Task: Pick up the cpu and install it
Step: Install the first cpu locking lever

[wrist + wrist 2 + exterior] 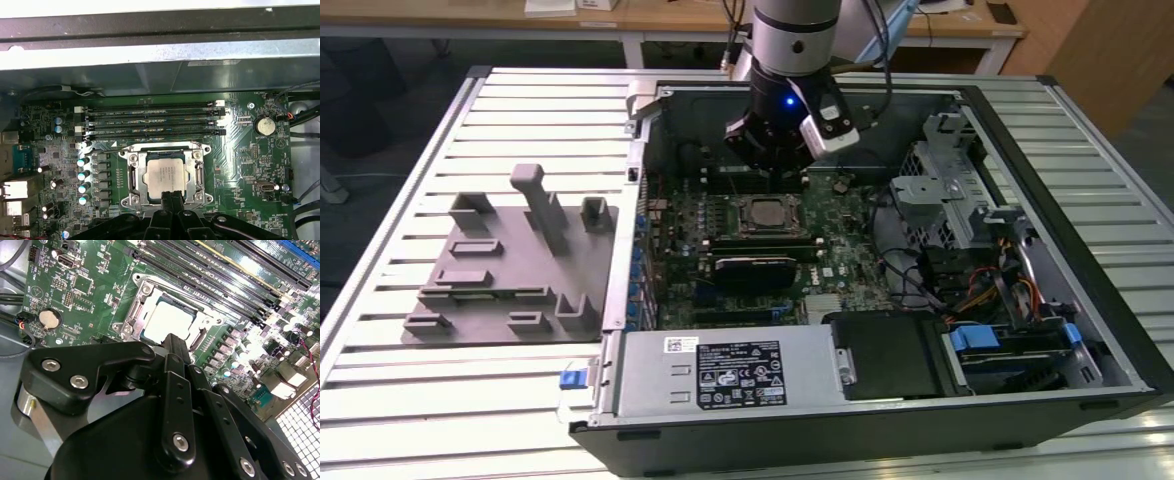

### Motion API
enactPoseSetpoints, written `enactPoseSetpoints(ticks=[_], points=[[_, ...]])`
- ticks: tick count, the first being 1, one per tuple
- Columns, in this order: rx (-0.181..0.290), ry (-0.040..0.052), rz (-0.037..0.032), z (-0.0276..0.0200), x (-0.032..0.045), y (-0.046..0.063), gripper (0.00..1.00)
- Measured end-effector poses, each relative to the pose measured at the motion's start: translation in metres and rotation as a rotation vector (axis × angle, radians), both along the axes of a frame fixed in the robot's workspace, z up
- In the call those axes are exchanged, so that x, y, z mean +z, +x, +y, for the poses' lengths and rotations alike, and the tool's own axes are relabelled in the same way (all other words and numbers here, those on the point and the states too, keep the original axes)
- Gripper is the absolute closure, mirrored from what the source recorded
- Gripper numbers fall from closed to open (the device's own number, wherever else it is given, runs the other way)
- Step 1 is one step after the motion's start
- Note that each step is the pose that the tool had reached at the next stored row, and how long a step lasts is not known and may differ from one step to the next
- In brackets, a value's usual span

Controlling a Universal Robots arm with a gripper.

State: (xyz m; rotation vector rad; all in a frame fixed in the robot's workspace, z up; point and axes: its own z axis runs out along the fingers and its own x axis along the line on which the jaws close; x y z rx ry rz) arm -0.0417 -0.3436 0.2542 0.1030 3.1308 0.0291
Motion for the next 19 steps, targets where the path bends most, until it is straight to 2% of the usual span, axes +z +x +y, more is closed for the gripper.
enactPoseSetpoints(ticks=[4,8,19], points=[[0.000,-0.0001,0.0001,0.0000,0.0001,0.000,0.89],[0.000,-0.0001,0.0001,0.0000,0.0001,-0.005,0.89],[0.000,-0.0001,0.0000,0.0000,0.0001,-0.028,0.89]])
